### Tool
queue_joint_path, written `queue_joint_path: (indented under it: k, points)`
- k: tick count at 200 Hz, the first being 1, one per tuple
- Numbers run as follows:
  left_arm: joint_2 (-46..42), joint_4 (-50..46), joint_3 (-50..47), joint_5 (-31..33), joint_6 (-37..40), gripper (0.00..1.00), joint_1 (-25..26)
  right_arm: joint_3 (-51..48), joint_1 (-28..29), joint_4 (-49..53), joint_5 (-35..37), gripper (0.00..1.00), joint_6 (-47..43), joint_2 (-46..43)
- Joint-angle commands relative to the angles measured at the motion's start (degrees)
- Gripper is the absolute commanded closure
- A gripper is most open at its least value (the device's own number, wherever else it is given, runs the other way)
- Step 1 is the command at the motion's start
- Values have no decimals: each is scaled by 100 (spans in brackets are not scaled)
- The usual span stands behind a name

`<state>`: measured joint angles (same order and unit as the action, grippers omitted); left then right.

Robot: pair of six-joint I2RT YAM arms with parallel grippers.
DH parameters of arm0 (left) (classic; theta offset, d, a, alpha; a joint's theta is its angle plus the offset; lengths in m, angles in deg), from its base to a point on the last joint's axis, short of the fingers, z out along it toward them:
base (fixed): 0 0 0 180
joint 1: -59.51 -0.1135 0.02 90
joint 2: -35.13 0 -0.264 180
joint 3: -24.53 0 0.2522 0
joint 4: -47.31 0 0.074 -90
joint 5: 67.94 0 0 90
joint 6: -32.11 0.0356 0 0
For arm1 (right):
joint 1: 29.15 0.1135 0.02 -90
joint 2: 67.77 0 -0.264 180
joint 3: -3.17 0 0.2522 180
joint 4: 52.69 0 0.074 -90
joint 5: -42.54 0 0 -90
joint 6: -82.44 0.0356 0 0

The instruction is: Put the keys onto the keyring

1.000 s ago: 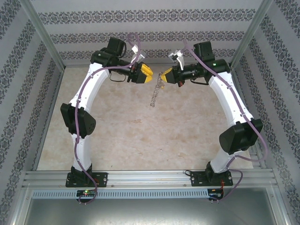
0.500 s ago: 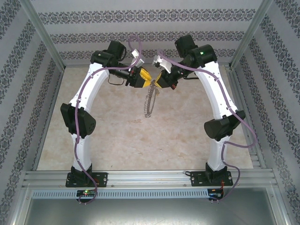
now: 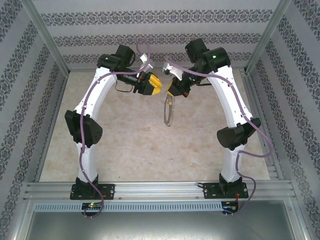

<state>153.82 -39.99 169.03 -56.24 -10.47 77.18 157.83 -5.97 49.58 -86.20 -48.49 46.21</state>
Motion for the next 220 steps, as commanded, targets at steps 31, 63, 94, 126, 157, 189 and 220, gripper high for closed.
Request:
queue_joint_path:
  k: [31, 63, 94, 126, 157, 189, 220]
  points:
    - [213, -302, 81, -238, 224, 60, 206, 192, 108, -17, -32, 100, -92, 2]
    - [267, -353, 81, -256, 239, 61, 229, 196, 121, -57, -28, 100, -96, 6]
    - [283, -414, 81, -267, 277, 61, 254, 192, 117, -105, -6, 100, -62, 11]
    - [303, -390, 80, -268, 267, 62, 296, 192, 126, -139, -28, 100, -63, 24]
    - [312, -295, 91, -280, 201, 64, 326, 192, 143, -141, -21, 100, -56, 29]
    - [316, -197, 93, -308, 145, 75, 350, 192, 161, -158, -19, 100, -47, 35]
    - [323, -150, 97, -427, 154, 91, 367, 192, 169, -176, -46, 100, -45, 35]
